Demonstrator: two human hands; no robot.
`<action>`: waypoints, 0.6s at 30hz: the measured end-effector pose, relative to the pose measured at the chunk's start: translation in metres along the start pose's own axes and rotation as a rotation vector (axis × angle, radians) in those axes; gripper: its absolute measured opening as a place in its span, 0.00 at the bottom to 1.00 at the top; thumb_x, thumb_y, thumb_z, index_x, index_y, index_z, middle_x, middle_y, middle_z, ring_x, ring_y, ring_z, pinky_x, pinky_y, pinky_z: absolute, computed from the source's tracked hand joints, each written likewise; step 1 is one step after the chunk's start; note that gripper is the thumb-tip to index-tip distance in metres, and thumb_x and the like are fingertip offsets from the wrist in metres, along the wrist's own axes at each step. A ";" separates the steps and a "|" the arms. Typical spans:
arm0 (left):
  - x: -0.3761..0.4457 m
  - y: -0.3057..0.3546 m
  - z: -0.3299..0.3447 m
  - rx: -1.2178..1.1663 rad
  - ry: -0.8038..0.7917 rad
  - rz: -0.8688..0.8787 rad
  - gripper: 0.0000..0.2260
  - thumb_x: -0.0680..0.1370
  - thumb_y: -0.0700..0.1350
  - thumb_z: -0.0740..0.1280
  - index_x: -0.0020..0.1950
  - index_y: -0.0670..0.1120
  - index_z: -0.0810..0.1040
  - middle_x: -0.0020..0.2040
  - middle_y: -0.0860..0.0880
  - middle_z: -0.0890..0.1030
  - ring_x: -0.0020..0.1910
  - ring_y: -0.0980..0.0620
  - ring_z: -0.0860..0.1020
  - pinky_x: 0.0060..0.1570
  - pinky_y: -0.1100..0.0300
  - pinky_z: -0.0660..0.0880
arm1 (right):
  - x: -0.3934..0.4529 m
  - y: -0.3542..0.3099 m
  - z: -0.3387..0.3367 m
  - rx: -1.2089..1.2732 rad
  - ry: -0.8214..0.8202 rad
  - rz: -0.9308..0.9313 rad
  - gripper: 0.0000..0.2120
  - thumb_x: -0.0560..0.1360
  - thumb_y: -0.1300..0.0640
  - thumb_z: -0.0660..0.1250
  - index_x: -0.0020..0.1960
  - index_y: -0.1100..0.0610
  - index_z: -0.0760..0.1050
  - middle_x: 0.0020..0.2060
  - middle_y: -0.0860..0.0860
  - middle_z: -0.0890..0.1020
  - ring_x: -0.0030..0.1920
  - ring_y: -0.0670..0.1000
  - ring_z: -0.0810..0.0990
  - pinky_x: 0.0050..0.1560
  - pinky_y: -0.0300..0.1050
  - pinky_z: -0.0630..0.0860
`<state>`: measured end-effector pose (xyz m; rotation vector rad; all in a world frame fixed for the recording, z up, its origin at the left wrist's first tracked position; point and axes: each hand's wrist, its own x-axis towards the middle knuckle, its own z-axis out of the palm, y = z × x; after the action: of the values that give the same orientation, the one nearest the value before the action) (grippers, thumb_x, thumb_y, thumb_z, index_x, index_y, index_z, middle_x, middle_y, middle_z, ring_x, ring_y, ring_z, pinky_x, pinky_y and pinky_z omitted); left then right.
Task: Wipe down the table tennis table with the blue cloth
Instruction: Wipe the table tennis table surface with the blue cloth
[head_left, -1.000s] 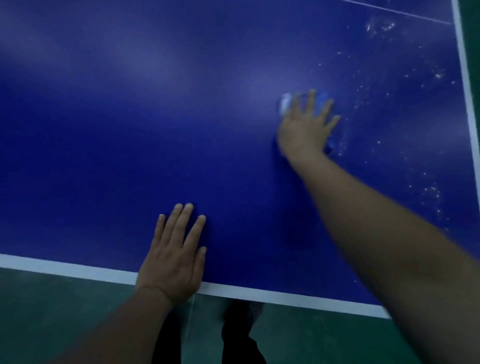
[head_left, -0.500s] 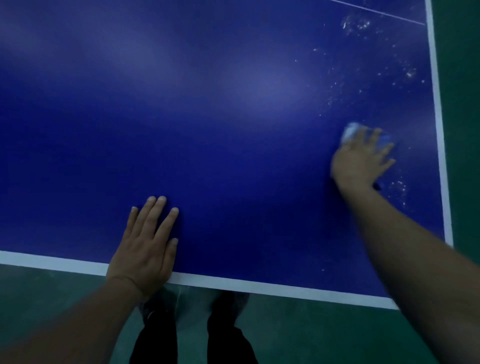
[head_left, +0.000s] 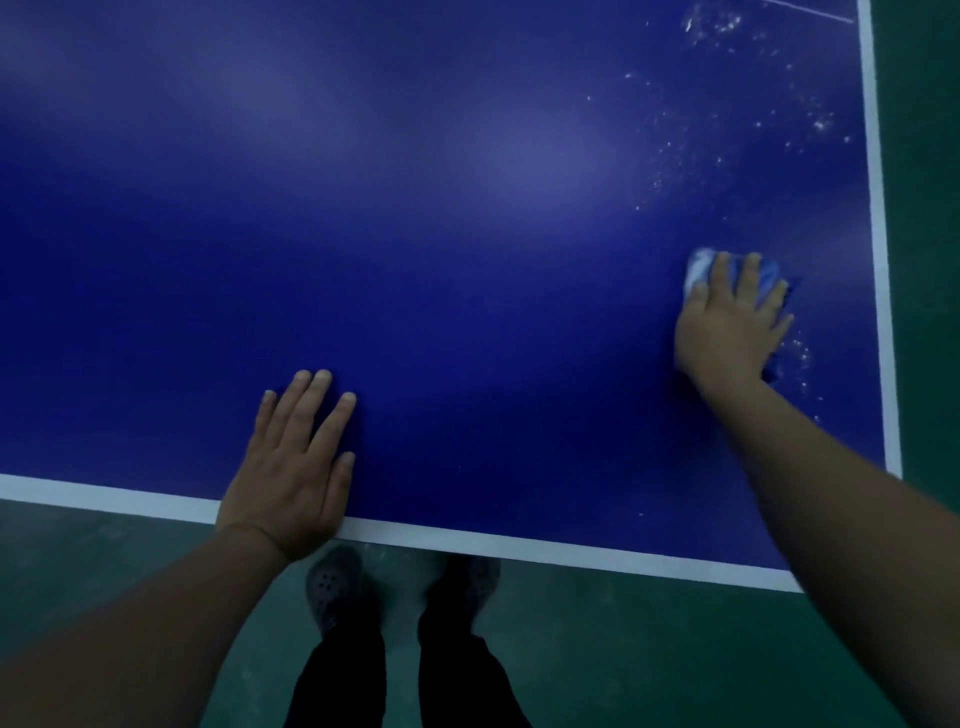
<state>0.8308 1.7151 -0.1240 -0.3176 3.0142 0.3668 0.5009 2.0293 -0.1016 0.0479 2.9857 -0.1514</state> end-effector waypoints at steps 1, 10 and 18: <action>0.000 0.000 0.000 0.001 -0.003 -0.004 0.27 0.82 0.52 0.51 0.78 0.40 0.62 0.80 0.38 0.58 0.81 0.41 0.52 0.78 0.43 0.46 | -0.011 -0.024 0.007 -0.040 0.013 -0.065 0.27 0.83 0.50 0.48 0.82 0.49 0.52 0.82 0.52 0.49 0.79 0.67 0.46 0.75 0.72 0.48; -0.001 -0.001 -0.001 -0.002 -0.007 0.000 0.27 0.82 0.52 0.51 0.78 0.40 0.63 0.80 0.38 0.58 0.81 0.41 0.53 0.79 0.44 0.44 | -0.171 -0.041 0.049 -0.198 -0.142 -1.297 0.26 0.80 0.46 0.56 0.78 0.45 0.61 0.79 0.51 0.63 0.78 0.66 0.57 0.74 0.70 0.55; 0.000 -0.003 -0.001 -0.033 -0.009 -0.004 0.28 0.82 0.53 0.48 0.79 0.41 0.61 0.81 0.39 0.56 0.81 0.43 0.50 0.79 0.46 0.41 | -0.094 -0.059 0.029 -0.007 0.002 -0.092 0.26 0.83 0.49 0.48 0.81 0.47 0.53 0.82 0.49 0.49 0.80 0.65 0.45 0.75 0.71 0.46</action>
<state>0.8316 1.7123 -0.1232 -0.3239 3.0015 0.4173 0.5960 1.9656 -0.1096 -0.0909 2.9911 -0.1515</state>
